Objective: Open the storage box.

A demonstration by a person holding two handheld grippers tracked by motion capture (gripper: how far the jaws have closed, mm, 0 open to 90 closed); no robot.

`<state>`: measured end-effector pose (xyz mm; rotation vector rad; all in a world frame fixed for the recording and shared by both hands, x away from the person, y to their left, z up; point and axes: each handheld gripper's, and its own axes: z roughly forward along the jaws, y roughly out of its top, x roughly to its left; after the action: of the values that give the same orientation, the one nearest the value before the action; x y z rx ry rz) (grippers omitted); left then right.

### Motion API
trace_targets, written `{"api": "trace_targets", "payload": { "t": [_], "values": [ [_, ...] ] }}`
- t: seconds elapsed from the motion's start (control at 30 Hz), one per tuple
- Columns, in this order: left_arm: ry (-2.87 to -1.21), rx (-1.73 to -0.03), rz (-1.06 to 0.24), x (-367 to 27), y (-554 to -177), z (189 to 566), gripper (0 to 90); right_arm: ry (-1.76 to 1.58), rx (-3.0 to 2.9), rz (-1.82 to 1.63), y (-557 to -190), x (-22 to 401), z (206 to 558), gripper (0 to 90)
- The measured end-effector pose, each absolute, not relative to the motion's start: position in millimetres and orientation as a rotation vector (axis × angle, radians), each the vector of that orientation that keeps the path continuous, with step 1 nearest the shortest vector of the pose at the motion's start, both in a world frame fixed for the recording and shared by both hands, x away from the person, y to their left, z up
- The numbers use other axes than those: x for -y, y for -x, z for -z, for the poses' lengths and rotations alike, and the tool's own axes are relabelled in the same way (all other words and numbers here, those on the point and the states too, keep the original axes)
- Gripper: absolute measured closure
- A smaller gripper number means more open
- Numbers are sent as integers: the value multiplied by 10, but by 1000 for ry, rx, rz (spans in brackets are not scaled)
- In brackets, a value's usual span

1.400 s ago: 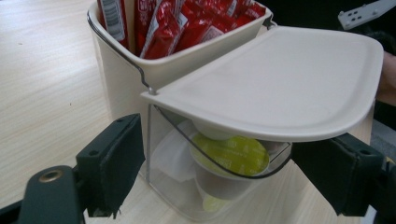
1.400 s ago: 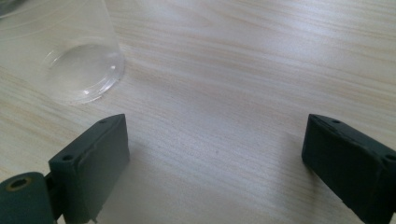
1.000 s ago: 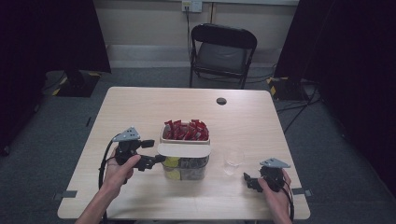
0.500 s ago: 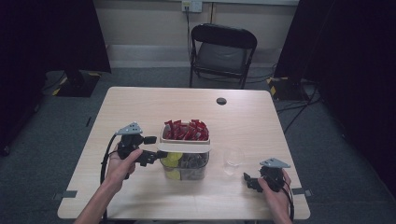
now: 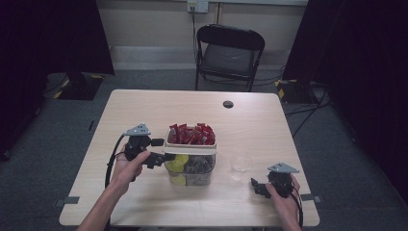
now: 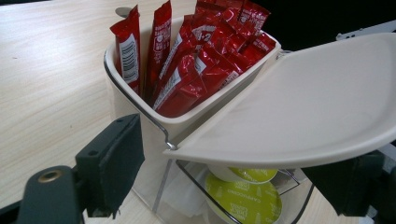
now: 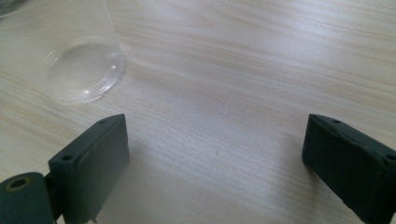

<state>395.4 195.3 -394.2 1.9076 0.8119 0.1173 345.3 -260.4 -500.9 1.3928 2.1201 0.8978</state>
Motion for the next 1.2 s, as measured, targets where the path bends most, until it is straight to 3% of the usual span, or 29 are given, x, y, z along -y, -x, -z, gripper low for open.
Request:
{"api": "trace_targets", "payload": {
  "t": [1.2],
  "values": [
    [-1785, -951, -159, -2081, -4197, 3997, 129, -1393, -2122, -899, -3447, 2604, 5009, 67]
  ]
}}
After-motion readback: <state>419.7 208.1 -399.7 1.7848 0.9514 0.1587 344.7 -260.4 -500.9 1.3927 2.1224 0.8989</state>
